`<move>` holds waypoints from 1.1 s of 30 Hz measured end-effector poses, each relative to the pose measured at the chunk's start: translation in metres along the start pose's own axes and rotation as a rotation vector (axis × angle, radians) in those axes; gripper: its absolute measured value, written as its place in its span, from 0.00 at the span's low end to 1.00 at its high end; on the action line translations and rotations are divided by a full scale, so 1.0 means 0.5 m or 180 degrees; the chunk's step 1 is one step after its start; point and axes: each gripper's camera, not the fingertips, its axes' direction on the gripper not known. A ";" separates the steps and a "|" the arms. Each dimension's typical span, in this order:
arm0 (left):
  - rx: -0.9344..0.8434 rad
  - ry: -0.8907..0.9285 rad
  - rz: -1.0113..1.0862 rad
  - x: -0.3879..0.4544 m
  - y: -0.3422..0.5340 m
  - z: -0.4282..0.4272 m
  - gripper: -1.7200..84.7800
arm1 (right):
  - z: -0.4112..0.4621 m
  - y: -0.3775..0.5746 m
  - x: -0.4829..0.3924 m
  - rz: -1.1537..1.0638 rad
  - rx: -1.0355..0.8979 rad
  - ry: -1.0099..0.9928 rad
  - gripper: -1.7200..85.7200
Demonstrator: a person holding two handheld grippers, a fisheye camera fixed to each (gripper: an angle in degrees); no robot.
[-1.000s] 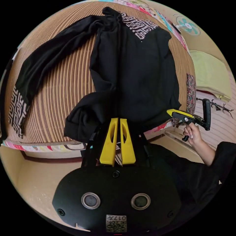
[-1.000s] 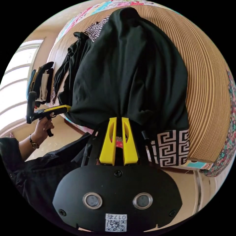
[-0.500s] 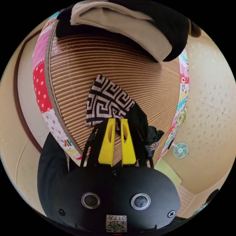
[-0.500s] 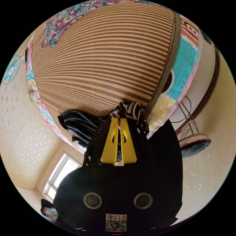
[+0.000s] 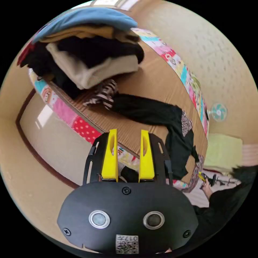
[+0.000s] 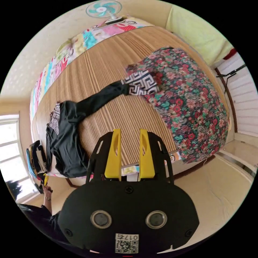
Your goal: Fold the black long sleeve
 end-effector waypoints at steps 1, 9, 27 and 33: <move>-0.0102 0.0018 0.0174 0.026 -0.003 0.024 0.16 | 0.057 0.003 -0.049 -0.0326 -0.0248 -0.0140 0.14; -0.1277 0.0161 0.1465 0.104 -0.030 0.223 0.09 | 0.197 -0.035 -0.165 -0.1053 -0.0799 -0.0321 0.09; -0.0993 0.0624 -0.1044 -0.158 0.218 0.077 0.10 | 0.094 -0.121 0.123 0.0691 -0.0986 -0.1313 0.11; -0.1213 0.0601 -0.0318 -0.045 0.151 0.071 0.09 | 0.108 -0.194 0.049 -0.0350 -0.2271 -0.1080 0.06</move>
